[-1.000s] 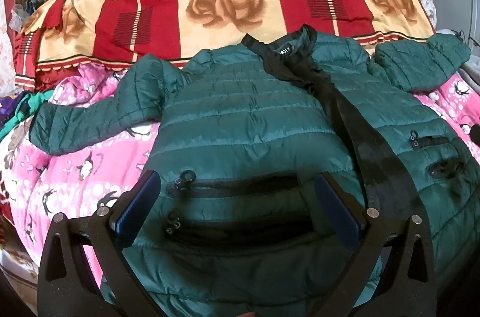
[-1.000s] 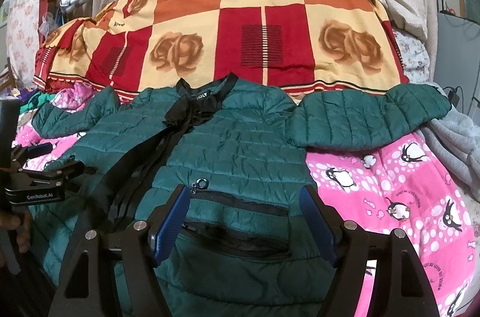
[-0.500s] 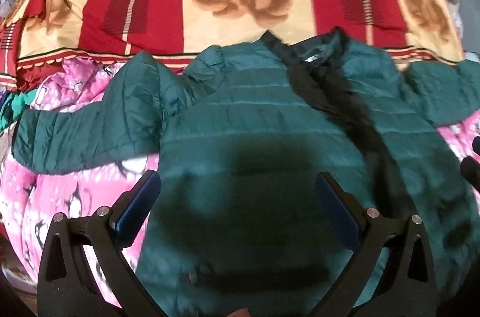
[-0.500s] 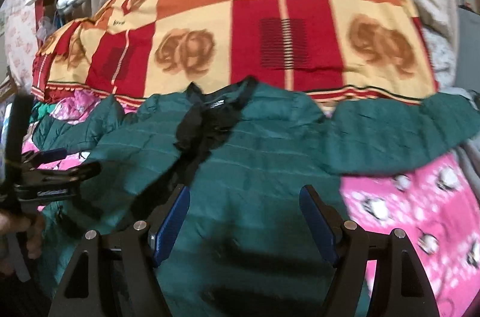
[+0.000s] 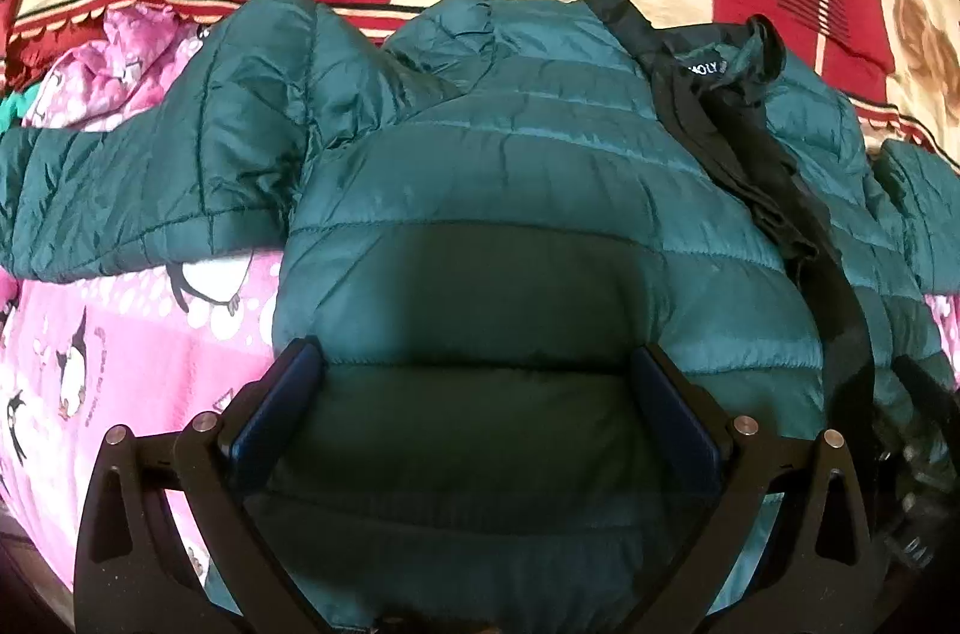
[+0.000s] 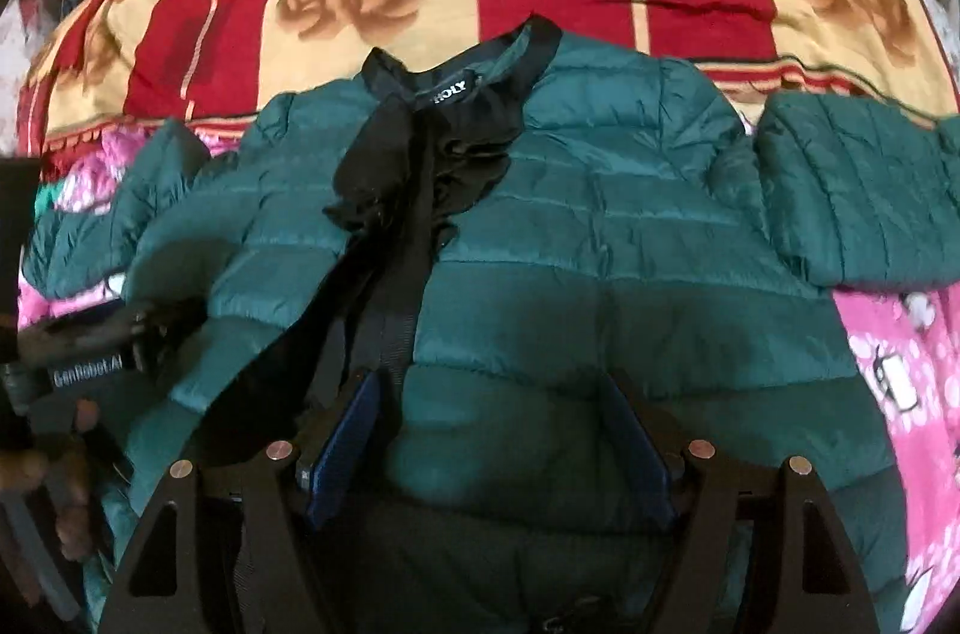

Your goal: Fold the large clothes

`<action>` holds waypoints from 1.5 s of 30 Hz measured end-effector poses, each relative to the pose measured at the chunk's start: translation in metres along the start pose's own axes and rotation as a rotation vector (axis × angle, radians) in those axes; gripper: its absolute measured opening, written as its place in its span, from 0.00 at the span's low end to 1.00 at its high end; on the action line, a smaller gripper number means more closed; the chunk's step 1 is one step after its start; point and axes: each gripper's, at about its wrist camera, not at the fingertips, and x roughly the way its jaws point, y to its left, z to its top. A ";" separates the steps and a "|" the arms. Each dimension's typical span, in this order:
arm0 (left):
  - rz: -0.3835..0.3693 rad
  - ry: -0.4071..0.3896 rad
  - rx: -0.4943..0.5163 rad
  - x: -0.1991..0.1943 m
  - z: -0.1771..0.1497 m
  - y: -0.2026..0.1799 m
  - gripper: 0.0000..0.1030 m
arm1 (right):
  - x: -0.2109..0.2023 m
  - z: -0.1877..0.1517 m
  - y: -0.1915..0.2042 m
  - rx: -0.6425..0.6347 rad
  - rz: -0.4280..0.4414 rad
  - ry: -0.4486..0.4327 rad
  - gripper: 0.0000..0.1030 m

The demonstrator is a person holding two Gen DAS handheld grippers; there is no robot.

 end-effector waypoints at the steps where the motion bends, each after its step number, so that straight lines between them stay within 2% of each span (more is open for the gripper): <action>1: 0.001 -0.002 -0.003 0.000 0.000 0.000 1.00 | 0.001 -0.001 0.000 -0.008 -0.004 -0.003 0.76; 4: 0.013 -0.007 0.003 0.000 0.000 -0.002 1.00 | 0.004 -0.003 0.002 -0.023 -0.018 -0.009 0.79; 8: 0.025 -0.015 0.015 0.001 0.001 -0.005 1.00 | 0.002 -0.004 -0.002 -0.001 0.010 -0.020 0.81; 25: 0.012 -0.019 0.006 0.001 0.000 -0.002 1.00 | 0.000 -0.008 0.002 -0.016 0.003 -0.054 0.81; 31: 0.054 -0.054 0.025 -0.002 -0.005 -0.007 1.00 | 0.000 -0.009 0.001 -0.015 0.007 -0.061 0.81; 34: 0.051 -0.067 0.026 -0.003 -0.007 -0.007 1.00 | 0.000 -0.010 0.002 -0.024 -0.009 -0.060 0.82; 45: 0.024 -0.067 0.011 0.001 -0.007 -0.002 1.00 | 0.005 -0.008 -0.002 -0.016 -0.022 -0.043 0.93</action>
